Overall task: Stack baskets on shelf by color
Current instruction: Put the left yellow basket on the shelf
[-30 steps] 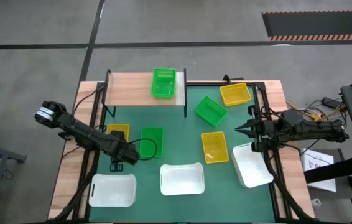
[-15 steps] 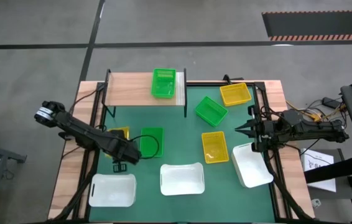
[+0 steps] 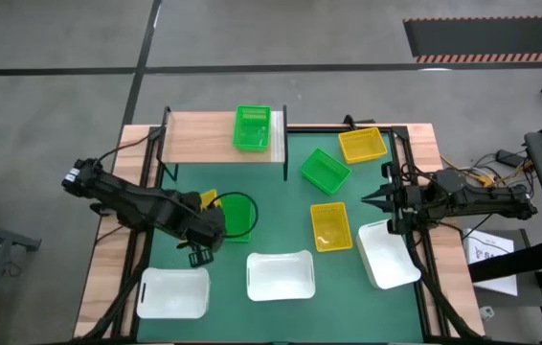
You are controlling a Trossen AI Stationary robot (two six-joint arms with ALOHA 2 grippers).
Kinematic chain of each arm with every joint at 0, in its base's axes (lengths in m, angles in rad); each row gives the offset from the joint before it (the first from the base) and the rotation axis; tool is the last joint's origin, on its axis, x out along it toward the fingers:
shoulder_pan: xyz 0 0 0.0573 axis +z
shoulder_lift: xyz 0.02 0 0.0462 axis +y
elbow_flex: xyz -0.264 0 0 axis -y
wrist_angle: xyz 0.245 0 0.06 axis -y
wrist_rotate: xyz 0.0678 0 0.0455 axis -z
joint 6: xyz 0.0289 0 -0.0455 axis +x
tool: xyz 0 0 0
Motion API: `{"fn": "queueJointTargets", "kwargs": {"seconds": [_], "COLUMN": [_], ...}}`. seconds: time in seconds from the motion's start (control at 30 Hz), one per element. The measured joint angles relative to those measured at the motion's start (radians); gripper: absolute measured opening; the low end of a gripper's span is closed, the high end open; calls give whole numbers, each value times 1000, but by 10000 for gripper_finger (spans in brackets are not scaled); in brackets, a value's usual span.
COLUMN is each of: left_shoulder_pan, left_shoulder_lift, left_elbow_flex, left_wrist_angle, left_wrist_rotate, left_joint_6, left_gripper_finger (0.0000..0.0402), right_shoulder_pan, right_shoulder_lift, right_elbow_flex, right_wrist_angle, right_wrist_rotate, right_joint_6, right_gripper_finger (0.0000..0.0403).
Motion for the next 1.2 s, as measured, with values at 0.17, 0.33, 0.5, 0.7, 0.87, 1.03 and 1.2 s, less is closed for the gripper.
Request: {"fn": "queueJointTargets", "kwargs": {"seconds": [0.17, 0.33, 0.5, 0.7, 0.87, 1.03, 1.2], "left_shoulder_pan": [10, 49, 101, 183, 294, 409, 516], "left_shoulder_lift": [49, 82, 71, 55, 53, 36, -22], "left_elbow_flex": [199, 357, 442, 468, 461, 403, 294], "left_wrist_angle": [-62, -67, -70, -71, -71, -70, -70], "left_wrist_rotate": [-79, -181, -249, -389, -398, -401, -401], "left_joint_6": [100, 230, 356, 548, 683, 791, 843], "left_gripper_finger": [0, 0, 0, 0, 0, 0, 0], "right_shoulder_pan": [0, 0, 0, 0, 0, 0, 0], "right_shoulder_lift": [0, 0, 0, 0, 0, 0, 0], "right_elbow_flex": [0, 0, 0, 0, 0, 0, 0], "right_wrist_angle": [-5, -5, -6, -7, -19, -21, -29], "right_wrist_rotate": [0, 0, 0, 0, 0, 0, 1], "right_joint_6": [0, 0, 0, 0, 0, 0, 6], "right_gripper_finger": [11, 11, 11, 11, 11, 11, 11]}}
